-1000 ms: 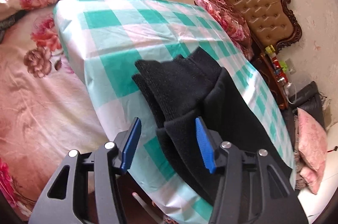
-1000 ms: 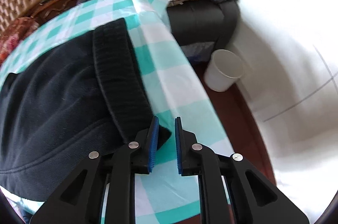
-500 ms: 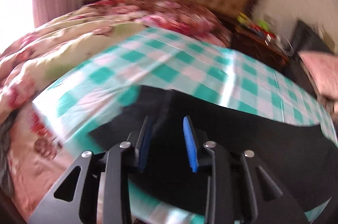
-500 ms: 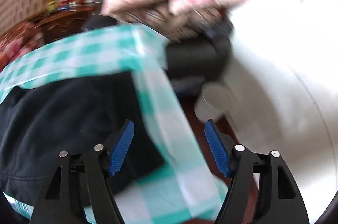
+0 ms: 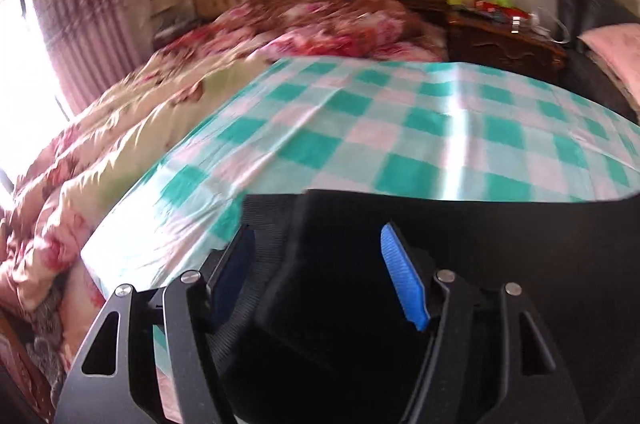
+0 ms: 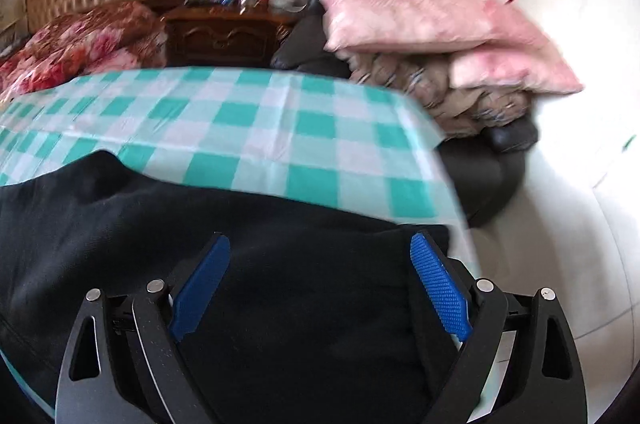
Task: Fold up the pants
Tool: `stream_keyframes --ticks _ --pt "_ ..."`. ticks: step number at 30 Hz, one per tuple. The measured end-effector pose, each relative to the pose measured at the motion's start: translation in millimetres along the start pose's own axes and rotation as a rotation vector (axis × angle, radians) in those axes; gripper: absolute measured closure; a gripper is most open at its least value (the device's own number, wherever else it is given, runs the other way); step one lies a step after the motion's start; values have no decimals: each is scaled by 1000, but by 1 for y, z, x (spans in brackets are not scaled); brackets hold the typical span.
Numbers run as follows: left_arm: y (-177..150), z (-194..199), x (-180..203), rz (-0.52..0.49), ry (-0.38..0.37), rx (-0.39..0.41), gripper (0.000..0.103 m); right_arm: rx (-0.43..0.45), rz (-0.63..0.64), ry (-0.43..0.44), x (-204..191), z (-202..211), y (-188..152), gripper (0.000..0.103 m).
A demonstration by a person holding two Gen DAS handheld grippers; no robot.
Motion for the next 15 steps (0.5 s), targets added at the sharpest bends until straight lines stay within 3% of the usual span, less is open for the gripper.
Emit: stream_keyframes --ticks 3,6,7,11,13,15 --pt "3 11 21 1 -120 -1 40 -70 -31 44 3 -29 6 15" --pt "3 0 37 -27 -153 -44 67 -136 -41 -84 13 -58 3 21" --pt "2 -8 40 -17 -168 -71 71 -155 -47 -103 18 -65 0 21" --pt "-6 -44 30 60 -120 -170 71 -163 -18 -155 17 -72 -14 20" --pt "-10 -63 21 101 -119 -219 76 -163 -34 -176 19 -73 -16 17" --pt "-8 -68 18 91 -103 -202 81 -166 -72 -160 24 -74 -19 15"
Point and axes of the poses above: each gripper's, at about its wrist camera, not at the fingertips, and z roughly against the way its jaws point, x to its right, y to its top, the point moved 4 cm from there along -z, roughly the way its jaws point, and after that the axes turned 5 degrees about -x, right-handed, at the moved point
